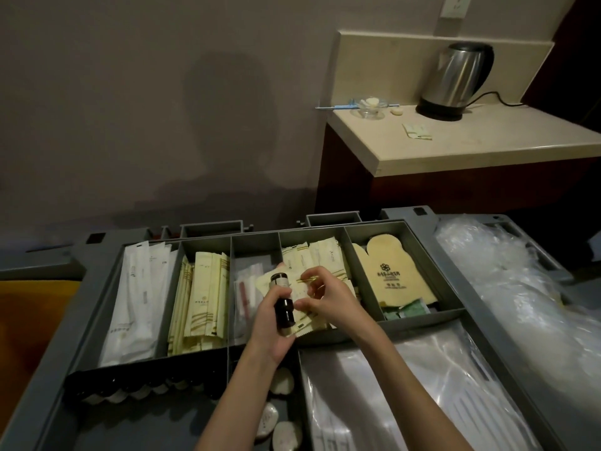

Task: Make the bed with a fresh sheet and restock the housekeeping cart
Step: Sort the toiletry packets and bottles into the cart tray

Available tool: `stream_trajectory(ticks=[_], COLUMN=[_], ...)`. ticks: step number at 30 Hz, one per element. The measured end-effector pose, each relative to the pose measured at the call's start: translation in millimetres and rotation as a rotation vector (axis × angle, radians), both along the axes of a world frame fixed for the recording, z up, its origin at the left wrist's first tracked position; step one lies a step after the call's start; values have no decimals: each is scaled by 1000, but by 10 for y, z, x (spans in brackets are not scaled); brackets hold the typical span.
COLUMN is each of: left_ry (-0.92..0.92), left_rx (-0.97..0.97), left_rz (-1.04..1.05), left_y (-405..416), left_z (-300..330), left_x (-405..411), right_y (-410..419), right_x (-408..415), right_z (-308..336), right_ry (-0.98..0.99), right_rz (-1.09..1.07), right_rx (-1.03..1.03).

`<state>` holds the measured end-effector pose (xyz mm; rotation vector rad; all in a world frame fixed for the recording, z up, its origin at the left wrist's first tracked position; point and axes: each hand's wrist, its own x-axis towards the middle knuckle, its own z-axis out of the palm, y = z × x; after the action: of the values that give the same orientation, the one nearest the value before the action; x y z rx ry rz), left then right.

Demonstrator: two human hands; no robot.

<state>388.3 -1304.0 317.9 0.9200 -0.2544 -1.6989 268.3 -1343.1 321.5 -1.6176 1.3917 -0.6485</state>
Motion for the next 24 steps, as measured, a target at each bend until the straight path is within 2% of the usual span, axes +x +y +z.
stream_trajectory(ticks=[4, 10, 15, 20, 24], left_ry=[56, 4, 48, 81, 131], left_rx=[-34, 1, -57, -12, -11], left_rz=[15, 59, 107, 102, 174], left_y=[48, 104, 105, 103, 103], left_z=[-45, -76, -88, -111, -131], left_x=[44, 61, 75, 57, 129], right_y=[2, 39, 24, 36, -2], right_x=[44, 119, 109, 93, -44], right_z=[7, 14, 92, 144, 100], right_ry=[-26, -26, -22, -63, -201], right_rz=[19, 3, -47, -24, -312], right_rx=[18, -13, -94, -134, -219])
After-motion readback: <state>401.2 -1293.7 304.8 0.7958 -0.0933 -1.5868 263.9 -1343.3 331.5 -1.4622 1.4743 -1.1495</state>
